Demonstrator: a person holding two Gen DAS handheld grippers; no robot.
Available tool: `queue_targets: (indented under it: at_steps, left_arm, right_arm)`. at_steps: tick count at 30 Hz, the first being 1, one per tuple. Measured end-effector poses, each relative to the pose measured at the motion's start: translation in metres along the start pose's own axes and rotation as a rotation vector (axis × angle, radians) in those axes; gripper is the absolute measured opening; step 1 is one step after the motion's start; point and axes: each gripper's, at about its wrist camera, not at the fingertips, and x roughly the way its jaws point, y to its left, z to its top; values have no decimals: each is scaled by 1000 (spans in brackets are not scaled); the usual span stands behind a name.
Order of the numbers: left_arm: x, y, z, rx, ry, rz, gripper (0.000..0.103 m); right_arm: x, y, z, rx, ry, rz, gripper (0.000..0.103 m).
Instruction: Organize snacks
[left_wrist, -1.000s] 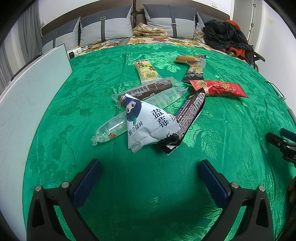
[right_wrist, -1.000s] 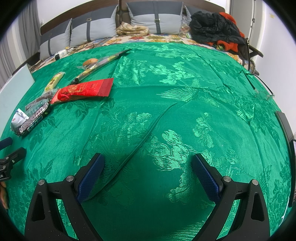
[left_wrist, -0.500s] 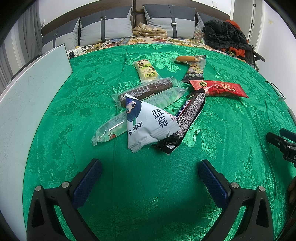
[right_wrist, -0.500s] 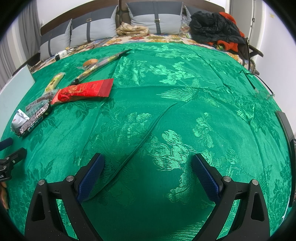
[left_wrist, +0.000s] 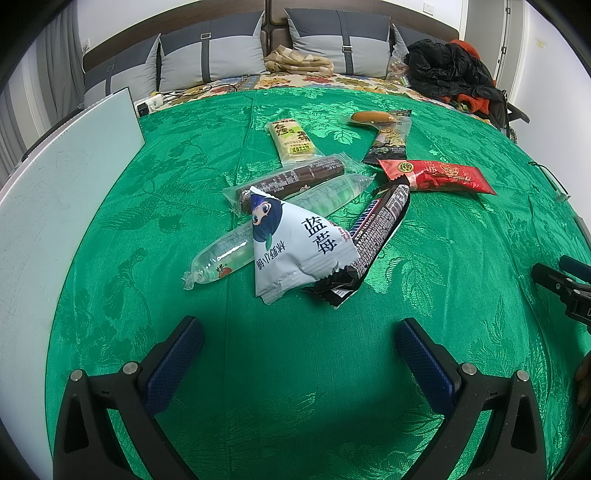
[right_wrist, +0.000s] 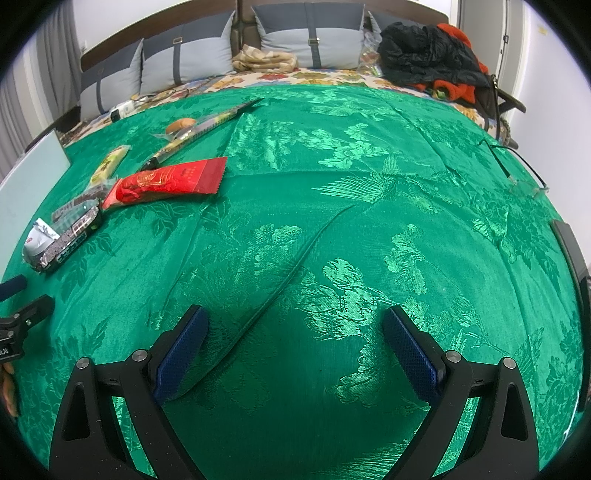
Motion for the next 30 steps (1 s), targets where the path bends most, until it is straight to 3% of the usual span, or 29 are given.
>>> queue_targets:
  at_steps: [23,26,30]
  left_arm:
    - [-5,3,-3,4,12,-12,103]
    - [-13,20,5,-82,15,-87,103]
    - [-25,44,35,-252,-48,-152,101]
  right_arm:
    - [0,0,0,0,0,1,98]
    - [0,1,0,0,0,1,98]
    - [0,0,0,2,-1,4,98]
